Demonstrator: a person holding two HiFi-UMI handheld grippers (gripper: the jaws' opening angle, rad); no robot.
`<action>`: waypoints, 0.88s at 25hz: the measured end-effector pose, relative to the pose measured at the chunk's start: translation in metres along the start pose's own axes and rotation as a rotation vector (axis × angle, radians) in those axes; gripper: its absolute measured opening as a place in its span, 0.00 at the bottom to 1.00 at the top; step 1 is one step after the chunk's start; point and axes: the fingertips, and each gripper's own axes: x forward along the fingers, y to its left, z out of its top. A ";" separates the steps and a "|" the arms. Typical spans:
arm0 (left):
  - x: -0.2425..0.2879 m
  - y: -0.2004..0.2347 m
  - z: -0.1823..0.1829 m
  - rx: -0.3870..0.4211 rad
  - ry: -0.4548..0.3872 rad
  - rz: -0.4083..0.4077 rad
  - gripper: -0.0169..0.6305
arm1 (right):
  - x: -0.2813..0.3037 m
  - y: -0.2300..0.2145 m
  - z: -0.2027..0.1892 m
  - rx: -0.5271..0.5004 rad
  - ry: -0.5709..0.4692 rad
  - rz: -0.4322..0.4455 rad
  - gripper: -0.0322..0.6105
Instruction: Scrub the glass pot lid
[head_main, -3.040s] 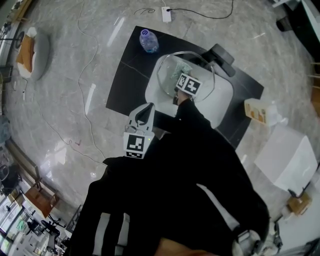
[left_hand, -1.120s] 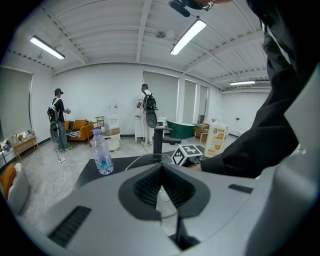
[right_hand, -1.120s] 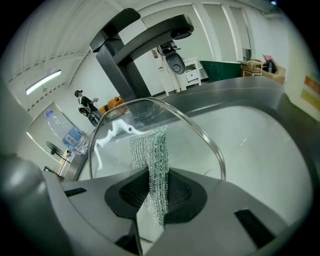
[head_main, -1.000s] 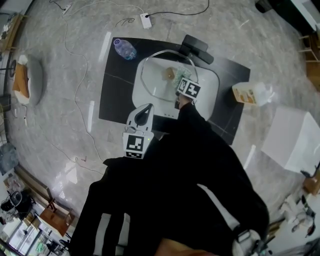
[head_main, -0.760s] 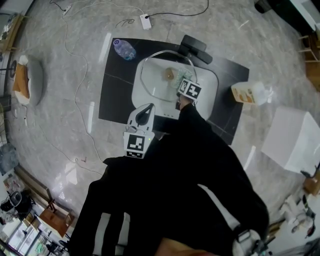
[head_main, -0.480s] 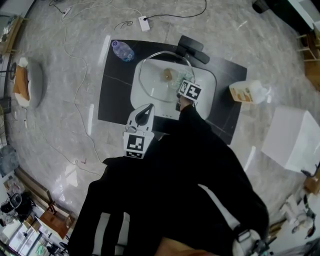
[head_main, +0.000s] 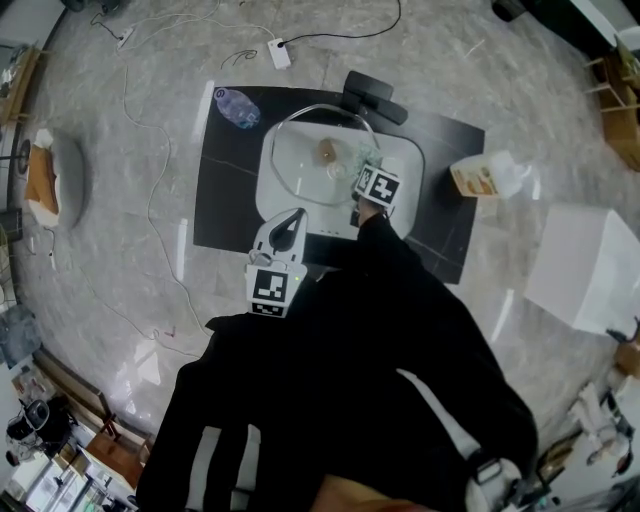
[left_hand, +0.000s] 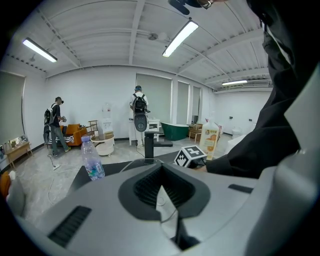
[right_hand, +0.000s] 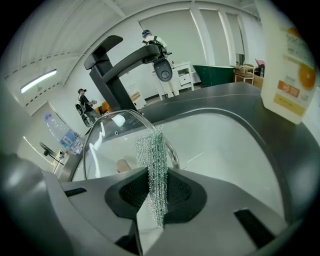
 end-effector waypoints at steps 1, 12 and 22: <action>0.000 -0.001 0.000 0.002 -0.001 -0.002 0.03 | -0.002 -0.001 0.000 -0.003 -0.004 -0.004 0.16; 0.003 -0.006 0.009 0.010 -0.024 -0.021 0.03 | -0.022 -0.025 -0.001 0.010 -0.010 -0.049 0.15; -0.004 0.002 0.005 -0.011 -0.019 0.013 0.03 | -0.044 -0.004 -0.002 0.025 -0.042 0.059 0.15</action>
